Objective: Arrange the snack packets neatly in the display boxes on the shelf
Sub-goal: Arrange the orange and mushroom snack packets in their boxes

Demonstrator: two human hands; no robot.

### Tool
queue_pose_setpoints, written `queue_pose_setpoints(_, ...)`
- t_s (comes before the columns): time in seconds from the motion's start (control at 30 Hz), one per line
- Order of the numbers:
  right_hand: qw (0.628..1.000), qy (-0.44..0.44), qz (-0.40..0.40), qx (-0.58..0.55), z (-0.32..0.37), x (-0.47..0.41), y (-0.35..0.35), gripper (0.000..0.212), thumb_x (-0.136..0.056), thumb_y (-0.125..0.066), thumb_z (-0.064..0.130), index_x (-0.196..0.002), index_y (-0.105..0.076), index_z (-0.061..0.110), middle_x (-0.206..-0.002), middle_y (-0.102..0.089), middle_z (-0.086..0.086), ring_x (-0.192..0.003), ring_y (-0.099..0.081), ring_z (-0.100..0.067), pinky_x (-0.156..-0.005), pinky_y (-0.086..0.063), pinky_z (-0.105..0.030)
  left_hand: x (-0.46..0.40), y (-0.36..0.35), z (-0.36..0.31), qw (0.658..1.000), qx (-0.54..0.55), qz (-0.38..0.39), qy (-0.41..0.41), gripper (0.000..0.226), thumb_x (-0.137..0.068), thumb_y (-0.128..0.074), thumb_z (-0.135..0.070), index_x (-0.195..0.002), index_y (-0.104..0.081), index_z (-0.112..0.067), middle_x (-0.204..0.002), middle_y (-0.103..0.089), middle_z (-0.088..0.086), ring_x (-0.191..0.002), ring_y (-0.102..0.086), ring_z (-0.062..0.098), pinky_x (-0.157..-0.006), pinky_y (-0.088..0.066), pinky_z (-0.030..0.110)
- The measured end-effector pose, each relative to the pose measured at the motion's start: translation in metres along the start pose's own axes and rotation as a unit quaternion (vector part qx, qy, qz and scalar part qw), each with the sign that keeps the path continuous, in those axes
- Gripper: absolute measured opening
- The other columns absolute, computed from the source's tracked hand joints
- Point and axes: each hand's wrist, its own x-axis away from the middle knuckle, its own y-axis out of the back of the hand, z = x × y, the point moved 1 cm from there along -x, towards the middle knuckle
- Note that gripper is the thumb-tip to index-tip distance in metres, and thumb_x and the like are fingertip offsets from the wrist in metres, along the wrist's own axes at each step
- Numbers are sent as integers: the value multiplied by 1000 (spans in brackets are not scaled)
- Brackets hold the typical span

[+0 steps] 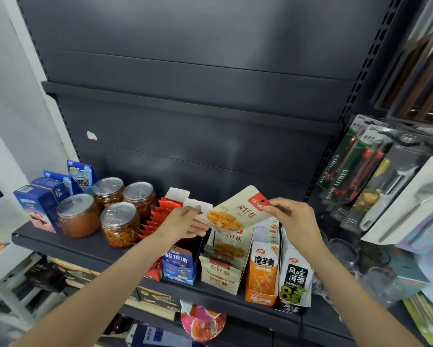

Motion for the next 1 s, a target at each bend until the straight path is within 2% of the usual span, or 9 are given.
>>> queue_pose_setpoints(0.1, 999, -28, 10, 25, -13, -1, 0, 11, -86, -65, 16, -91, -75, 15, -81, -69, 16, -77, -65, -8, -69, -50, -23, -9, -1, 11, 995, -62, 5, -76, 18, -99, -42, -7, -89, -57, -8, -82, -64, 9, -72, -62, 21, -58, -49, 13)
queue_pose_setpoints(0.17, 998, -35, 32, 44, -21, 0, -3, 11, -86, -65, 14, -90, -75, 14, -80, -69, 16, -78, -65, -6, -71, -50, -23, -18, -1, 22, 979, -166, 1, -122, 17, -94, -47, 1, -86, -57, -10, -83, -64, 8, -77, -63, 24, -64, -49, 11)
queue_pose_setpoints(0.27, 994, -50, 62, 76, -33, 0, -10, 11, -87, -64, 13, -90, -75, 13, -81, -69, 12, -77, -66, -7, -70, -52, -28, -26, -3, 31, 939, -313, 9, -140, 10, -92, -55, -7, -95, -59, -16, -89, -64, -5, -85, -61, 9, -72, -43, 5)
queue_pose_setpoints(0.4, 978, -61, 88, 181, -42, -7, -22, 15, -90, -61, 22, -100, -72, 17, -91, -72, 4, -77, -63, -8, -69, -53, -32, -27, -10, 31, 893, -402, 108, -172, 20, -94, -54, -12, -107, -67, -19, -107, -63, -8, -95, -57, 2, -88, -47, 14)
queue_pose_setpoints(0.47, 968, -55, 106, 221, -40, -10, -28, 18, -92, -59, 26, -105, -70, 21, -96, -70, 2, -82, -63, -13, -70, -52, -33, -27, -13, 30, 874, -428, 158, -167, 27, -94, -55, -16, -119, -64, -20, -116, -61, -8, -100, -54, 0, -91, -42, 13)
queue_pose_setpoints(0.53, 955, -40, 132, 264, -36, -14, -36, 20, -93, -56, 26, -109, -68, 20, -100, -65, 2, -89, -61, -15, -71, -50, -31, -30, -13, 31, 864, -442, 187, -155, 31, -93, -57, -19, -123, -62, -24, -121, -62, -10, -106, -54, 1, -94, -42, 17)
queue_pose_setpoints(0.7, 925, 8, 186, 332, -34, -18, -62, 25, -95, -51, 23, -118, -60, 18, -107, -57, -1, -99, -58, -21, -78, -50, -34, -35, -11, 35, 873, -424, 196, -143, 25, -91, -60, -19, -113, -69, -25, -115, -67, -10, -100, -59, -1, -97, -47, 25)
queue_pose_setpoints(0.83, 913, 30, 204, 352, -45, -18, -73, 33, -95, -51, 17, -128, -52, 21, -117, -50, -1, -108, -51, -18, -78, -44, -28, -35, -11, 35, 871, -424, 201, -143, 25, -90, -62, -22, -113, -69, -24, -113, -68, -10, -99, -60, 0, -93, -47, 18)
queue_pose_setpoints(1.0, 910, 44, 173, 374, -51, -17, -78, 37, -92, -52, 10, -128, -50, 19, -119, -49, -1, -109, -47, -15, -82, -44, -26, -37, -9, 36, 869, -429, 199, -142, 28, -91, -60, -16, -117, -68, -22, -116, -67, -8, -92, -56, -4, -85, -44, 10)
